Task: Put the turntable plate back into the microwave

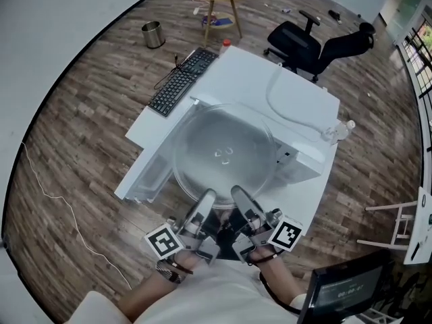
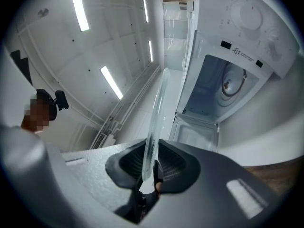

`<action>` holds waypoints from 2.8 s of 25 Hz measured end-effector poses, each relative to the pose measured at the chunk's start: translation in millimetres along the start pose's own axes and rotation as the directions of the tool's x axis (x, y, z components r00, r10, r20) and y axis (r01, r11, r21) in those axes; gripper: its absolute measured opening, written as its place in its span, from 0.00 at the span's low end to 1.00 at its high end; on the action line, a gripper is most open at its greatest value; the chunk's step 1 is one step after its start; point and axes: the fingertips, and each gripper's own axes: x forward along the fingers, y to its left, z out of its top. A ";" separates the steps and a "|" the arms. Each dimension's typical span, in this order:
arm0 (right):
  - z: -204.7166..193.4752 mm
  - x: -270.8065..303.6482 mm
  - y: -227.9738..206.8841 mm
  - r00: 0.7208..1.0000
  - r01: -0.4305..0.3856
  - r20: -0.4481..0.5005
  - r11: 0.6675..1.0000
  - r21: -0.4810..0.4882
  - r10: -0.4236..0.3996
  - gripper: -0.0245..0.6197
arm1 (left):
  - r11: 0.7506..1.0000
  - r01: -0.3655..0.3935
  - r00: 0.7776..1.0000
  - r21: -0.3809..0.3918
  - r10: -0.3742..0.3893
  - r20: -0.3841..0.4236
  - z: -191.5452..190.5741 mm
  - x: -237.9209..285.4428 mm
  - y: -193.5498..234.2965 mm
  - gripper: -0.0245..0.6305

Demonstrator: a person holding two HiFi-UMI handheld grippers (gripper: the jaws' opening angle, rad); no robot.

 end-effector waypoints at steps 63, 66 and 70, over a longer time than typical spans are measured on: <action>0.6 -21.0 -144.6 0.973 0.150 0.183 0.988 -0.041 -0.140 0.13 | 0.998 -0.026 0.956 0.055 0.041 -0.290 -19.9 30.5 150.5 0.15; 6.1 -17.9 -149.3 0.972 0.149 0.192 0.988 -0.041 -0.138 0.13 | 0.998 -0.018 0.953 0.058 0.035 -0.300 -17.9 37.8 154.1 0.15; 15.0 -10.8 -152.3 0.971 0.152 0.194 0.987 -0.058 -0.139 0.13 | 0.999 -0.006 0.951 0.038 0.018 -0.308 -14.4 47.6 159.2 0.15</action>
